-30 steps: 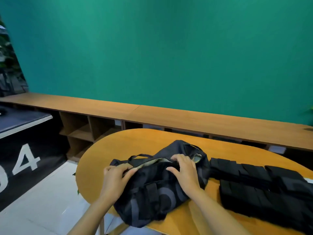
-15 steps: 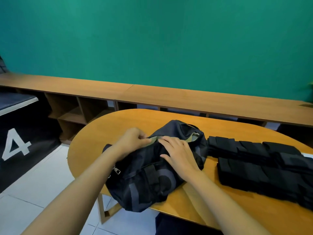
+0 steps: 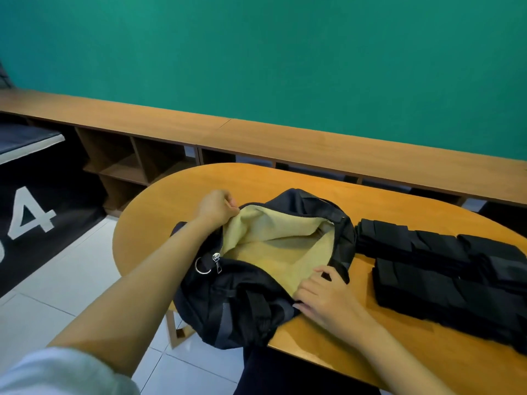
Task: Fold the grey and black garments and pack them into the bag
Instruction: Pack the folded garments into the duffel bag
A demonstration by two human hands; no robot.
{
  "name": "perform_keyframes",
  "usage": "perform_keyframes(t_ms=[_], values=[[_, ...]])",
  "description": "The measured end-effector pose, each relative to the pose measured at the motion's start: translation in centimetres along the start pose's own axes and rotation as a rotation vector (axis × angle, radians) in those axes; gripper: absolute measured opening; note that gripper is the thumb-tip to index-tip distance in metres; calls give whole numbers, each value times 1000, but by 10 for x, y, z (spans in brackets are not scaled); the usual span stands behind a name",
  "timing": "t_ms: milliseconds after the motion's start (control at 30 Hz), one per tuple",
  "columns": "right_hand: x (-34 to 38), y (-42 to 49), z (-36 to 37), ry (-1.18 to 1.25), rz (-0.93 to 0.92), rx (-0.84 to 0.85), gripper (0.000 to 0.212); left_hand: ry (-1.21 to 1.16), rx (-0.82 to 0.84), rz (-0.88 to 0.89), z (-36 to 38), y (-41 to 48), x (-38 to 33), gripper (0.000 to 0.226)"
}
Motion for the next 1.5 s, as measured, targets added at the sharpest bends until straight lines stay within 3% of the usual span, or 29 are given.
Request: perform_keyframes(t_ms=[133, 200, 333, 400, 467, 600, 667, 800, 867, 933, 1033, 1100, 1267, 1367, 1433, 1500], values=[[-5, 8, -9, 213, 117, -56, 39, 705, -41, 353, 33, -21, -34, 21], [-7, 17, -5, 268, 184, -29, 45, 766, 38, 371, 50, -30, -34, 34], [-4, 18, 34, 239, 253, 235, 69, 848, 321, 237, 91, -35, -1, 97], [-5, 12, 48, 242, 270, 305, 71, 888, 378, 186, 104, -32, 16, 110], [-8, 4, 50, 239, 286, 308, 70, 840, 321, 146, 100, -21, 24, 96], [-12, -13, 43, 178, 255, 233, 62, 689, -7, 82, 49, 9, 28, 58], [-14, -12, 38, 209, 252, 199, 57, 613, -54, 70, 36, 17, 29, 44], [-38, 29, 0, 310, 262, -107, 44, 463, -39, 95, 33, 14, 18, 45], [-59, 60, -14, 263, 298, -199, 47, 398, -54, 100, 29, 8, 15, 49], [-79, 93, -6, 225, 366, -100, 55, 260, -56, 108, 25, 7, 14, 51], [-102, 122, 16, 395, 467, 44, 27, 67, -15, 110, 20, 7, 16, 54], [-116, 128, 20, 584, 565, 46, 13, 6, 61, 63, 19, 8, 24, 47], [-151, 139, 17, 787, 711, -21, 16, -294, 263, 9, 15, 2, 35, 16], [-160, 144, 21, 699, 740, 10, 18, -141, 256, 112, 16, 2, 22, 33], [-158, 146, 27, 636, 728, 30, 19, 247, 66, 186, 8, -1, 5, 49], [-156, 148, 27, 591, 706, 14, 19, 598, -138, 397, 11, -18, -35, 65]])
Point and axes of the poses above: each hand's wrist, its own y-axis towards the middle knuckle, its own z-axis out of the palm, x = y × z, the point moved 10 cm from there along y, towards the middle knuckle, and after that the axes turned 10 degrees about y, right-handed, at the moved point
